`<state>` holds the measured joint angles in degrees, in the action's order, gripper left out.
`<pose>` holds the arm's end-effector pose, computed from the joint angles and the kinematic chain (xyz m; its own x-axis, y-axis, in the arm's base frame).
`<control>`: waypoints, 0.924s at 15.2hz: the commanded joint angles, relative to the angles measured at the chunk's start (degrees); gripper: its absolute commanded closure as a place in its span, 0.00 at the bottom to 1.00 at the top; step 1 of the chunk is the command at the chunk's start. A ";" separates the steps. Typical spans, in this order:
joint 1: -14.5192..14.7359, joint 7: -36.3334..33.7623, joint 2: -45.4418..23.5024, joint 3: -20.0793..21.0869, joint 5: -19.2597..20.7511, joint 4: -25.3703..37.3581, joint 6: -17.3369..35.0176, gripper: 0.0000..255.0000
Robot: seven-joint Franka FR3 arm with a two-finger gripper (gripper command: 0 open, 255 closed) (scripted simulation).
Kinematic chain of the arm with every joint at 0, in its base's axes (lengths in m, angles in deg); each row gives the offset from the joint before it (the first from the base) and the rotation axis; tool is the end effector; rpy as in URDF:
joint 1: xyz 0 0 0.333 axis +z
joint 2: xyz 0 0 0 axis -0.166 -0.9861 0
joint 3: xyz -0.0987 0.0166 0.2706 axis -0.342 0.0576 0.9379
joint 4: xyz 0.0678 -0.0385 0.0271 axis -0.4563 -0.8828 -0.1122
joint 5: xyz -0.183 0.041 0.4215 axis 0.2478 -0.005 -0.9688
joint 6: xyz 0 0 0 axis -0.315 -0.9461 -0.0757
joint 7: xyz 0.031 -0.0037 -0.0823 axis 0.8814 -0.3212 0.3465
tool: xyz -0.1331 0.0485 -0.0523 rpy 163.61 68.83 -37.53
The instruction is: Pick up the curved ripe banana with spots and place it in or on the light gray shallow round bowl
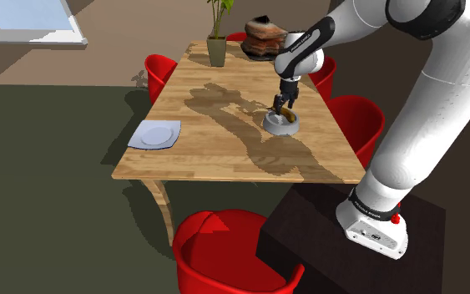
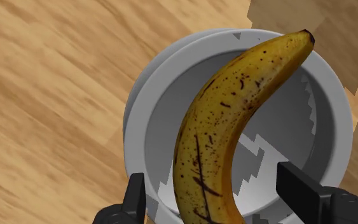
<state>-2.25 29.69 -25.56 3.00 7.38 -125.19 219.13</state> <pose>0.4992 -0.2639 0.1870 0.9845 -0.1747 -0.0162 -0.1747 -0.9846 -0.0011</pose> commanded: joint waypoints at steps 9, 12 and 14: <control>0.19 -1.32 4.70 -0.13 1.83 2.66 -7.18 0.00; 0.19 -1.32 4.70 -0.13 1.83 2.66 -7.18 0.00; 0.19 -1.32 4.70 -0.13 1.83 2.66 -7.18 0.00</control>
